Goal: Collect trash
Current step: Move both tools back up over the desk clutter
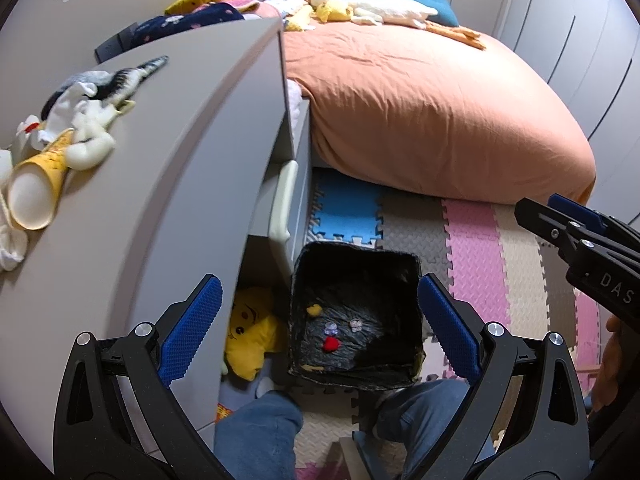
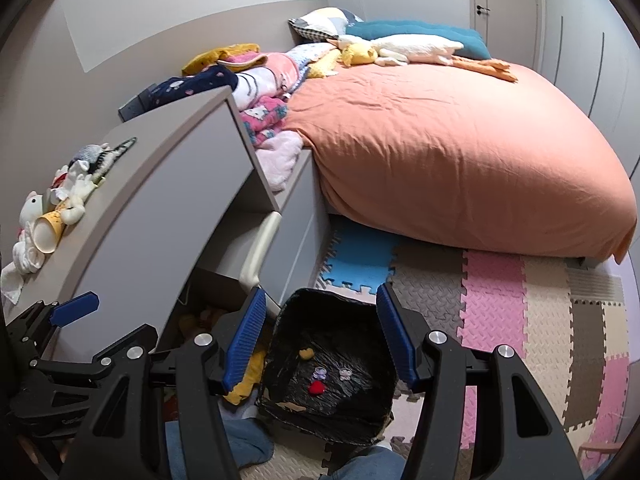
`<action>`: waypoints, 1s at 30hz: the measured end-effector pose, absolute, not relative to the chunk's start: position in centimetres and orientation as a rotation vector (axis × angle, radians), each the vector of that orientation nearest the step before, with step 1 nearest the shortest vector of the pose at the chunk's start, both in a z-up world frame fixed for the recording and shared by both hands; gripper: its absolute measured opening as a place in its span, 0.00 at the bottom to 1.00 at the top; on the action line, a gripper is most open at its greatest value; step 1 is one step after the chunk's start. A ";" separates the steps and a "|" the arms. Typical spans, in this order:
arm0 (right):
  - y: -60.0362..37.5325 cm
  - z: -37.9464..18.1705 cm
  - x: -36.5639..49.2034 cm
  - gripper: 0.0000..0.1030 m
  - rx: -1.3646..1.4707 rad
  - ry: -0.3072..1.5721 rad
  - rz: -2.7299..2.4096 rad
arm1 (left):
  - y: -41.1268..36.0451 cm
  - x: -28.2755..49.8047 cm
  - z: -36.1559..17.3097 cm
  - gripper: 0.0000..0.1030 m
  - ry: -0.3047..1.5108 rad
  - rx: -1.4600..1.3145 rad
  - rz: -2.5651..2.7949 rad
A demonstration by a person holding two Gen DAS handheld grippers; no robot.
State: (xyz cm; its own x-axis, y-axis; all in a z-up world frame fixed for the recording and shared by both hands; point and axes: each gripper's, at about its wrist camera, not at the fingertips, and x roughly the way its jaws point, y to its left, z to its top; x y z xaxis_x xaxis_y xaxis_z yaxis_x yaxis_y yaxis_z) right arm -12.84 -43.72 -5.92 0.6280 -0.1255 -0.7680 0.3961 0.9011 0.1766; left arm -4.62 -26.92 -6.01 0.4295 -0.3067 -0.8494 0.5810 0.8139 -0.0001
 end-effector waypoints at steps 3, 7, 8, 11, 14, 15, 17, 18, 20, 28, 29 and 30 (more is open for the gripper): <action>-42.7 -4.9 -11.8 0.57 0.334 0.823 -0.281 | -25.9 -4.2 -4.8 0.92 0.961 0.308 -0.546; -41.3 -3.7 -10.3 0.57 0.321 0.801 -0.242 | -24.2 -3.4 -3.3 0.92 0.937 0.294 -0.506; -41.0 -3.5 -10.0 0.57 0.318 0.799 -0.232 | -23.4 -3.1 -2.8 0.92 0.931 0.286 -0.488; -39.5 -2.8 -8.6 0.57 0.302 0.792 -0.195 | -21.7 -2.3 -1.8 0.92 0.920 0.269 -0.452; -38.0 -2.4 -7.3 0.57 0.290 0.787 -0.156 | -20.0 -1.6 -0.9 0.92 0.910 0.258 -0.416; -37.4 -2.2 -6.8 0.57 0.286 0.785 -0.140 | -19.4 -1.4 -0.8 0.92 0.906 0.255 -0.408; -36.5 -1.9 -6.1 0.57 0.278 0.784 -0.120 | -18.1 -0.9 -0.2 0.92 0.898 0.243 -0.386; -35.9 -1.7 -5.6 0.57 0.273 0.782 -0.108 | -17.6 -0.7 0.0 0.92 0.896 0.239 -0.378; -35.2 -1.3 -5.0 0.57 0.269 0.779 -0.093 | -16.5 -0.2 0.4 0.92 0.890 0.225 -0.356; -31.4 -0.3 -2.0 0.57 0.227 0.772 -0.022 | -12.2 2.0 1.7 0.92 0.863 0.190 -0.258; -31.0 -0.2 -1.6 0.57 0.221 0.773 -0.013 | -11.5 2.3 1.7 0.92 0.862 0.180 -0.243; -30.5 -0.1 -1.0 0.57 0.216 0.773 0.000 | -10.8 2.6 1.8 0.92 0.864 0.169 -0.231</action>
